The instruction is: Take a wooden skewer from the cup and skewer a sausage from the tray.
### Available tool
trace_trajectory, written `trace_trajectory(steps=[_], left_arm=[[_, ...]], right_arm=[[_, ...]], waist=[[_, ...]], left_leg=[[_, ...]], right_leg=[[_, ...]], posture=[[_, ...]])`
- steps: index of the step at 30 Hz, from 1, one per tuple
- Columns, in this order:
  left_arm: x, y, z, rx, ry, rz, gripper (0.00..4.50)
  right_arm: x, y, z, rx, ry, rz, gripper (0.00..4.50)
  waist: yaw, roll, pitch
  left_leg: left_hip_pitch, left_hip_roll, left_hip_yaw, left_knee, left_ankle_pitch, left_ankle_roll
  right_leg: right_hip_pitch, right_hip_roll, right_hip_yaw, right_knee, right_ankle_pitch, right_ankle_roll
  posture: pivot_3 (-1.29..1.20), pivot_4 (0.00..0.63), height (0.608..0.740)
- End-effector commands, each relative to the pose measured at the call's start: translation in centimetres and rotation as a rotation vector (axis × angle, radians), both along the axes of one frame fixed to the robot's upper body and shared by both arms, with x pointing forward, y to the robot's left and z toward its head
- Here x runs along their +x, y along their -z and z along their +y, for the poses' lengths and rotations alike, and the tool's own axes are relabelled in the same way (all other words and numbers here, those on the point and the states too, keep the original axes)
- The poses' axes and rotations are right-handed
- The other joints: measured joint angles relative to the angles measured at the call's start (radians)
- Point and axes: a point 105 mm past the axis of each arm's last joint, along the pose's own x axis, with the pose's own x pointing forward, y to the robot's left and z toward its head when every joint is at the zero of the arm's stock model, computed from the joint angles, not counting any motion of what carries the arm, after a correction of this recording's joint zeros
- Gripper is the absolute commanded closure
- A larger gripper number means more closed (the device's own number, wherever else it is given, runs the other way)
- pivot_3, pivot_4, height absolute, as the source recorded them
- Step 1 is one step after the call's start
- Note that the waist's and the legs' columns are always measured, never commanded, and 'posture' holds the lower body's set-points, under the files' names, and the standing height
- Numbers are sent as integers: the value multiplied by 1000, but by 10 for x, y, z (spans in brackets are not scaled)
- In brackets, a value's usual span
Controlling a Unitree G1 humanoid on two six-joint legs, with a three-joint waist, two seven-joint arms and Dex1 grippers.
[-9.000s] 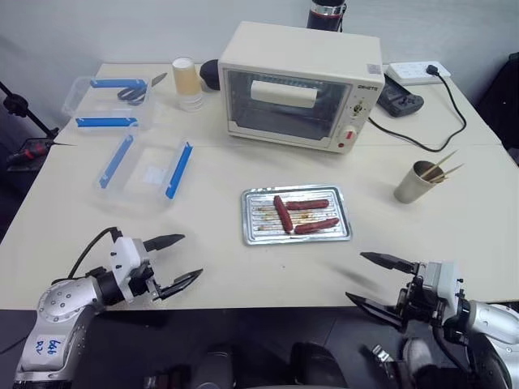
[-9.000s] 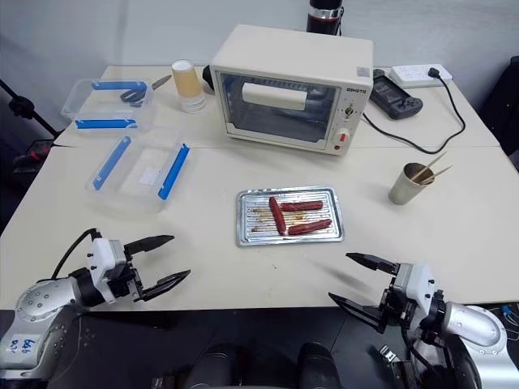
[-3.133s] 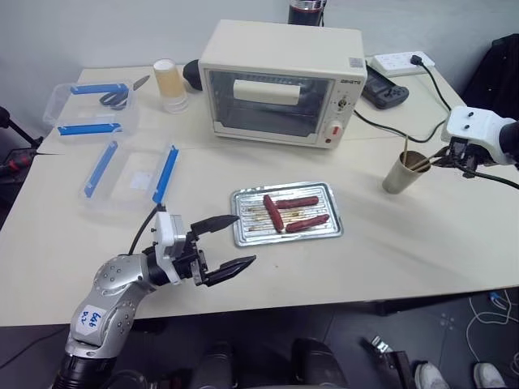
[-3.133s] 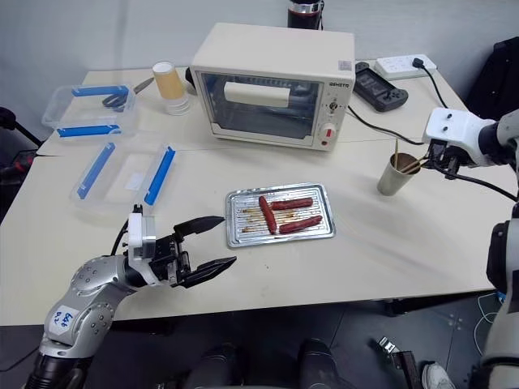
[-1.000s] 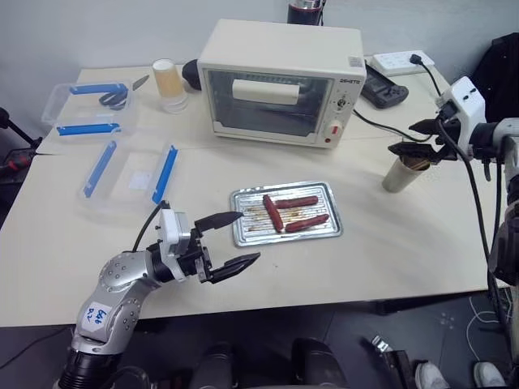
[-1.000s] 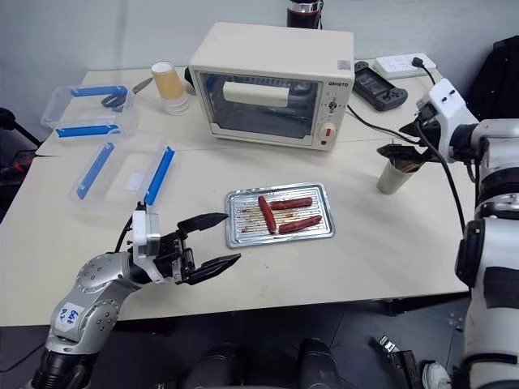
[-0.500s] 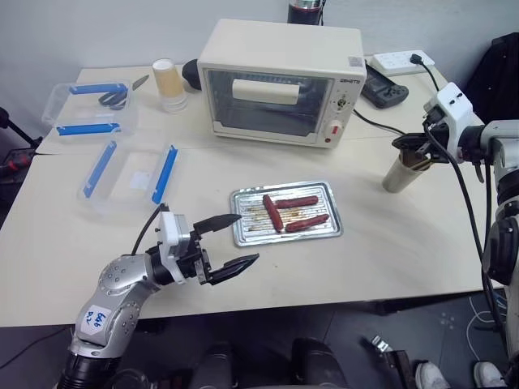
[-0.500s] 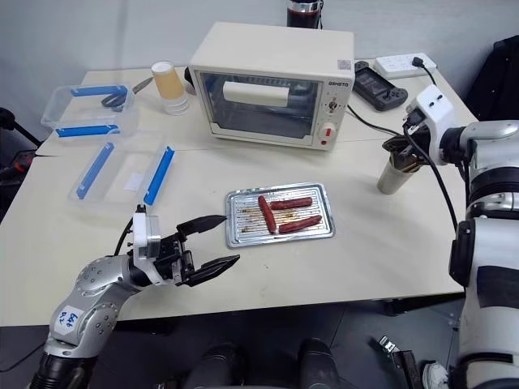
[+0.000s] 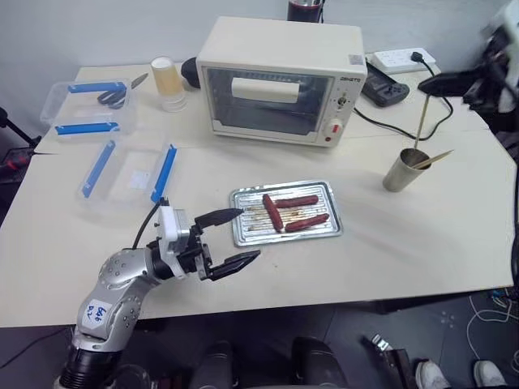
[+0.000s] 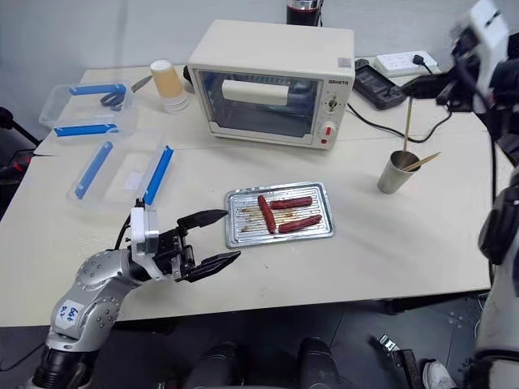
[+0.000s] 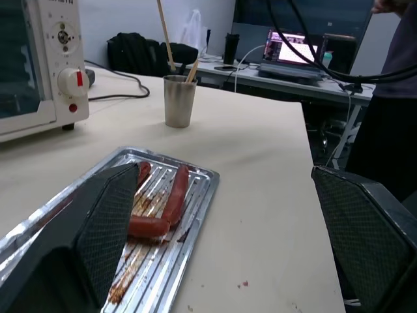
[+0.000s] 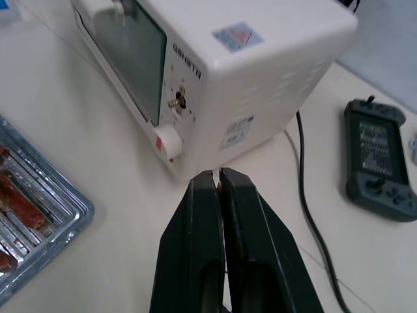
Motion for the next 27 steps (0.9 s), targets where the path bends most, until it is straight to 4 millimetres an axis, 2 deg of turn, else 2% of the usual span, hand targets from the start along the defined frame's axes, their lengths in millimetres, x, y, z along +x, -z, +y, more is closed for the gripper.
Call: trace_trajectory(steps=[1,4,7,12,18,21,27], left_arm=[[4,-11,-3,-47,16,-33,0],[11,-21,-13,-126,50,-36,0],[25,-40,-34,-216,77,-108,0],[42,-59,-63,-303,62,-197,0],[59,-74,-81,-402,4,-227,0],[61,-76,-87,-424,4,-232,0],[60,-86,-94,-502,-3,-234,0]], right_arm=[[-18,-38,14,144,-113,-65,4420],[-24,-46,33,300,-233,-30,4420],[-28,-37,62,462,-396,11,4420],[-43,-14,89,702,-493,67,4420],[-57,8,111,882,-518,161,4420],[-62,7,115,963,-532,182,4420],[-68,15,123,1006,-529,224,4420]], waist=[[0,0,0],[1,0,0],[5,-2,-1],[27,-5,-2],[37,-5,-2],[38,-5,-2],[40,-5,-2]], left_leg=[[0,0,0,0,0,0],[0,0,1,0,0,0],[0,0,1,0,0,0],[-1,0,0,2,0,0],[-10,0,-5,9,0,0],[-10,-1,-6,10,0,0],[-10,-1,-6,11,0,1]], right_leg=[[0,0,0,0,0,0],[-1,0,1,2,0,0],[0,0,1,2,0,0],[-1,0,-2,4,1,1],[-4,0,-7,4,1,0],[-4,0,-7,5,1,0],[-4,0,-7,5,1,0]], posture=[[0,150,740],[0,150,740],[0,150,740],[0,150,740],[0,150,740],[0,150,740],[0,150,740]])
